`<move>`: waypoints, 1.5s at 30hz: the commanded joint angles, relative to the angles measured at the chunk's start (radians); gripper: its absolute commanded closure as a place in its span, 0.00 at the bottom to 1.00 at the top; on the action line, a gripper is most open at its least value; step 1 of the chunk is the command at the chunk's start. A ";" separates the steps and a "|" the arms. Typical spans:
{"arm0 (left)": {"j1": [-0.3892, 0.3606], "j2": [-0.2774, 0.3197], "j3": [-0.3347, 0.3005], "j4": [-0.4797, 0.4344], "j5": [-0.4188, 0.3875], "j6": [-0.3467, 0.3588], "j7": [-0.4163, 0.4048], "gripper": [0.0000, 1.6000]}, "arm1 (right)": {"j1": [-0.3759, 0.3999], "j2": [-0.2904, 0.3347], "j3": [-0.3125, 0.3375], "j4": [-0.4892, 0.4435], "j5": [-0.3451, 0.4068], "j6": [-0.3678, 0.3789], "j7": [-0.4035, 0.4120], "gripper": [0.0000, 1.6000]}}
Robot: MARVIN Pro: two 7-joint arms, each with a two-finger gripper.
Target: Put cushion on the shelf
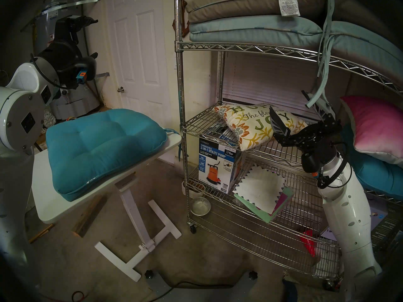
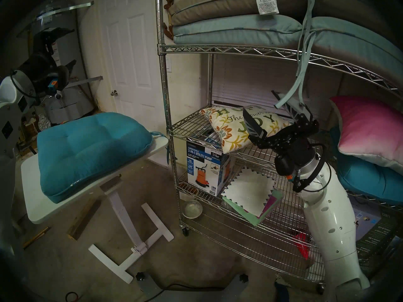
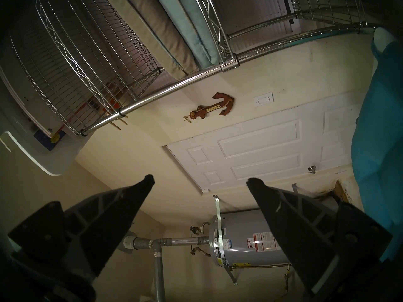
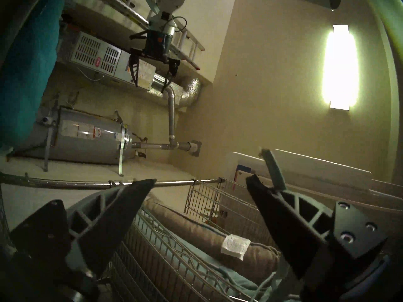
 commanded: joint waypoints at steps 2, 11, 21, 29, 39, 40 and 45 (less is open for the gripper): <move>-0.008 0.002 -0.005 -0.008 0.000 -0.002 0.004 0.00 | -0.104 0.064 0.029 -0.123 0.037 0.002 0.089 0.00; -0.008 0.002 -0.007 -0.008 0.000 -0.002 0.004 0.00 | -0.150 0.101 0.032 -0.156 0.101 0.044 0.258 0.00; -0.006 0.001 -0.008 -0.008 0.000 -0.002 0.004 0.00 | -0.101 0.115 -0.007 -0.139 0.223 0.166 0.474 1.00; -0.005 0.000 -0.010 -0.008 0.000 -0.002 0.003 0.00 | -0.052 0.118 -0.060 -0.145 0.336 0.275 0.627 1.00; -0.001 -0.001 -0.014 -0.008 0.000 -0.002 0.002 0.00 | 0.034 0.143 -0.116 -0.111 0.527 0.452 0.833 1.00; -0.001 -0.001 -0.015 -0.008 0.000 -0.002 0.002 0.00 | 0.042 0.145 -0.122 -0.109 0.544 0.468 0.853 1.00; 0.003 -0.002 -0.018 -0.008 -0.001 -0.002 0.001 0.00 | 0.080 0.159 -0.154 -0.084 0.628 0.540 0.958 1.00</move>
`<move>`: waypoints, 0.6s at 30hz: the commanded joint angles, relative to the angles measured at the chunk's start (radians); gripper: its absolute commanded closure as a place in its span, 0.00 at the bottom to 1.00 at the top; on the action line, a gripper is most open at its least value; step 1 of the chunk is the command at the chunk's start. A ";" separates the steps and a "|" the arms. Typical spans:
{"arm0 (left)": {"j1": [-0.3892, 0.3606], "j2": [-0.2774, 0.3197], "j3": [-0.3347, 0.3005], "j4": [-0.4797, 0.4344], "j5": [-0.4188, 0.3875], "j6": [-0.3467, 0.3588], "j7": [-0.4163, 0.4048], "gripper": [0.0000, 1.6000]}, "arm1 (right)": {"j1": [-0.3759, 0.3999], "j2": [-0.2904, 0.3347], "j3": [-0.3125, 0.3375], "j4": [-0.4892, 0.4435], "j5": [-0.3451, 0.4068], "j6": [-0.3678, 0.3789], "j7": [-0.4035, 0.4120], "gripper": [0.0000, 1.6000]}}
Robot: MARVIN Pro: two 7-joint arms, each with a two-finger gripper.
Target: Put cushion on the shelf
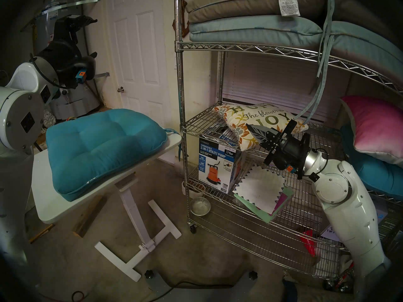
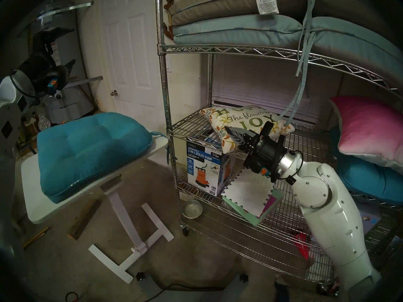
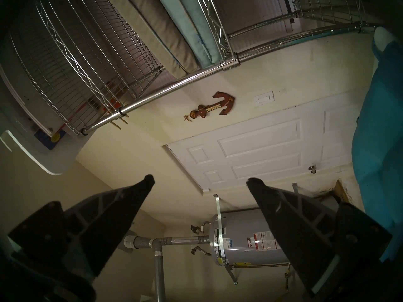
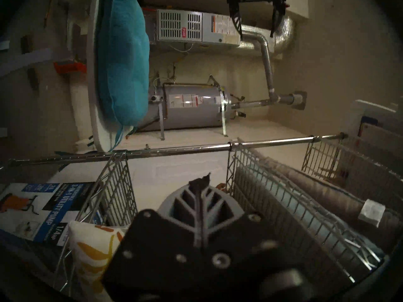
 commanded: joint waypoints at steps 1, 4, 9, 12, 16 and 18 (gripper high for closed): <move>0.003 -0.002 -0.014 -0.008 -0.002 -0.002 0.001 0.00 | 0.091 0.016 -0.024 0.015 0.123 0.092 0.125 1.00; 0.005 -0.002 -0.016 -0.008 -0.002 -0.003 0.001 0.00 | 0.104 0.015 -0.036 0.035 0.151 0.109 0.165 1.00; 0.007 -0.003 -0.018 -0.008 -0.003 -0.003 0.002 0.00 | 0.110 0.012 -0.038 0.054 0.171 0.116 0.199 1.00; 0.007 -0.003 -0.018 -0.008 -0.003 -0.003 0.002 0.00 | 0.115 0.010 -0.038 0.063 0.174 0.114 0.204 1.00; 0.007 -0.003 -0.019 -0.008 -0.003 -0.004 0.002 0.00 | 0.116 0.011 -0.035 0.063 0.179 0.113 0.213 1.00; 0.008 -0.003 -0.019 -0.008 -0.003 -0.004 0.002 0.00 | 0.104 0.015 -0.028 0.071 0.182 0.105 0.214 1.00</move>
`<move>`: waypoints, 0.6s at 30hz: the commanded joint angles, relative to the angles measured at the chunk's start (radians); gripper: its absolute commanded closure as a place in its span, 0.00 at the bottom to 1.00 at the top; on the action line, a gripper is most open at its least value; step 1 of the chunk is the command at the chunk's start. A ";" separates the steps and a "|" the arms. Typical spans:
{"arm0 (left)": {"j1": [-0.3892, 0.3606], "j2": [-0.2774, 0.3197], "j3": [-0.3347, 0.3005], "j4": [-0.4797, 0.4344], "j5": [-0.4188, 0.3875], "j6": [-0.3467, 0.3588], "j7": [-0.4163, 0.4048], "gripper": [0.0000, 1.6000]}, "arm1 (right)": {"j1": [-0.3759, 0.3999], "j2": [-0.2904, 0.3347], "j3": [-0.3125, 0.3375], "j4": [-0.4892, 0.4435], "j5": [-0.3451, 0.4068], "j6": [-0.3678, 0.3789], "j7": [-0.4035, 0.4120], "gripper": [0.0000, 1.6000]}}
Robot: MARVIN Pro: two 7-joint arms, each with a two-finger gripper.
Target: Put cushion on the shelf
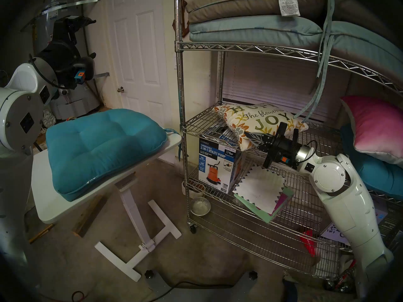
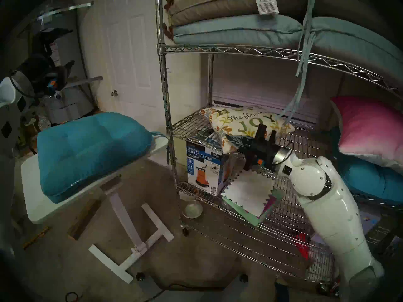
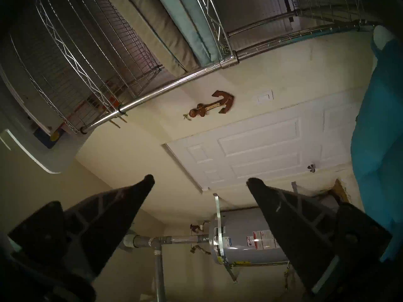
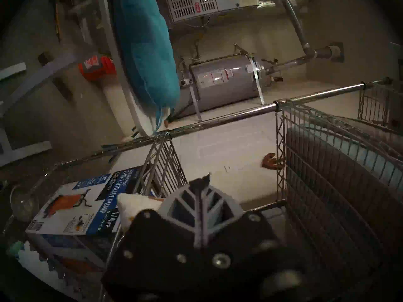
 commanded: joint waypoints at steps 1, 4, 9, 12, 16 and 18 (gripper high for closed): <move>0.001 -0.002 -0.011 -0.008 -0.003 -0.003 0.003 0.00 | 0.010 0.003 0.021 -0.005 0.024 -0.015 -0.005 1.00; 0.001 -0.002 -0.011 -0.008 -0.003 -0.003 0.003 0.00 | -0.019 0.009 0.031 -0.019 0.030 -0.016 0.000 1.00; 0.002 -0.002 -0.012 -0.008 -0.003 -0.003 0.003 0.00 | -0.051 0.017 0.043 -0.037 0.036 -0.012 0.006 1.00; 0.002 -0.002 -0.012 -0.008 -0.003 -0.003 0.003 0.00 | -0.061 0.019 0.047 -0.040 0.038 -0.012 0.007 1.00; 0.002 -0.002 -0.012 -0.008 -0.003 -0.003 0.003 0.00 | -0.067 0.018 0.047 -0.039 0.038 -0.015 0.005 1.00; 0.002 -0.002 -0.012 -0.008 -0.003 -0.003 0.003 0.00 | -0.066 0.017 0.045 -0.038 0.040 -0.016 0.006 1.00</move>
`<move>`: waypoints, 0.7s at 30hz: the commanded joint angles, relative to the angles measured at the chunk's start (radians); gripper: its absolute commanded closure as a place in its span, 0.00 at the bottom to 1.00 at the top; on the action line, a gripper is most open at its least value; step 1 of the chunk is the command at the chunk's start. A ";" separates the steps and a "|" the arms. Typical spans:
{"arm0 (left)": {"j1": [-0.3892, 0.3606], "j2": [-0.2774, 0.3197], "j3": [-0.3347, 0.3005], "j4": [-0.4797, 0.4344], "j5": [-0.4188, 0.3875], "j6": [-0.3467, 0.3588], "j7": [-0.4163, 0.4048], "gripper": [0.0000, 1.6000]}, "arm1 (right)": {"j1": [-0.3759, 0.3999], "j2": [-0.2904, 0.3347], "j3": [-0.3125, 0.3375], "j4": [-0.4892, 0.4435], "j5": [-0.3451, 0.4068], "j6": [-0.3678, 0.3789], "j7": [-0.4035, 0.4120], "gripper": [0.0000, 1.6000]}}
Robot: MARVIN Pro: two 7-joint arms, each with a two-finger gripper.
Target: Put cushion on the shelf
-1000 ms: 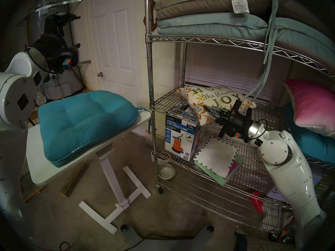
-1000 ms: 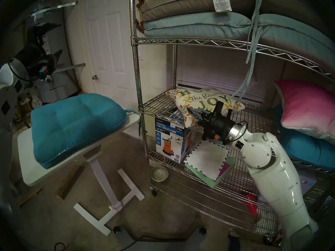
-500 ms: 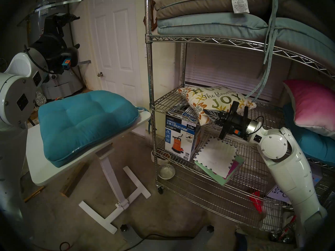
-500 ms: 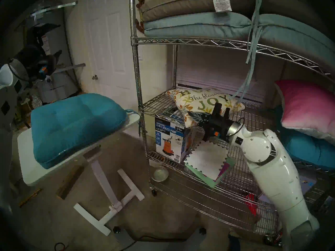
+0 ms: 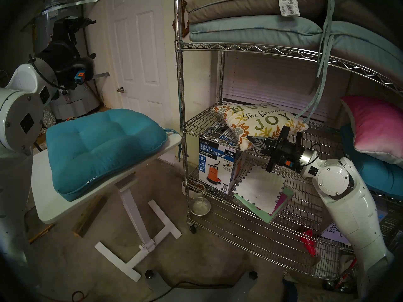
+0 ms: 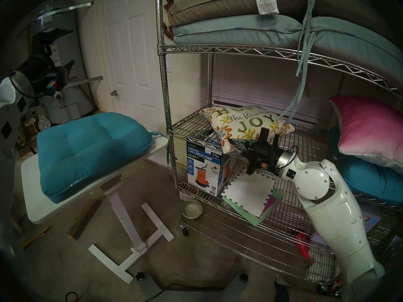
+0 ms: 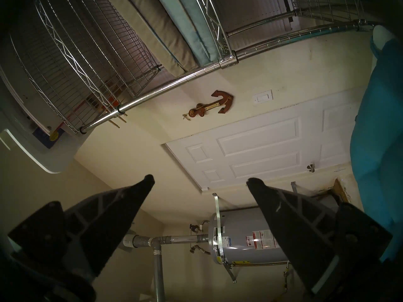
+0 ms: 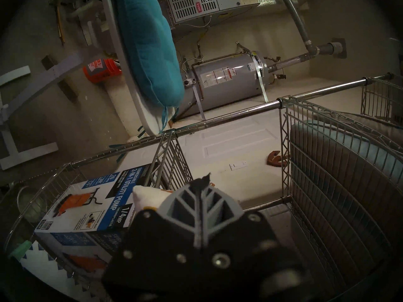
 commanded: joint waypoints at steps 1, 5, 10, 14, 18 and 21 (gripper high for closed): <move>-0.002 -0.001 -0.009 -0.008 -0.003 -0.003 0.003 0.00 | -0.001 -0.001 0.009 -0.018 0.012 -0.001 -0.003 1.00; -0.001 -0.001 -0.009 -0.008 -0.003 -0.003 0.003 0.00 | 0.008 -0.008 0.001 0.006 0.004 -0.009 -0.010 1.00; -0.001 -0.001 -0.009 -0.008 -0.003 -0.003 0.003 0.00 | 0.008 -0.013 -0.010 0.024 -0.004 -0.015 -0.011 1.00; -0.001 -0.001 -0.009 -0.008 -0.003 -0.003 0.003 0.00 | 0.013 -0.019 -0.019 0.047 -0.014 -0.024 -0.015 1.00; -0.001 -0.001 -0.009 -0.008 -0.003 -0.003 0.003 0.00 | 0.032 -0.029 -0.034 0.077 -0.029 -0.034 -0.020 1.00; -0.002 -0.001 -0.009 -0.008 -0.003 -0.003 0.003 0.00 | 0.047 -0.040 -0.048 0.112 -0.046 -0.048 -0.030 1.00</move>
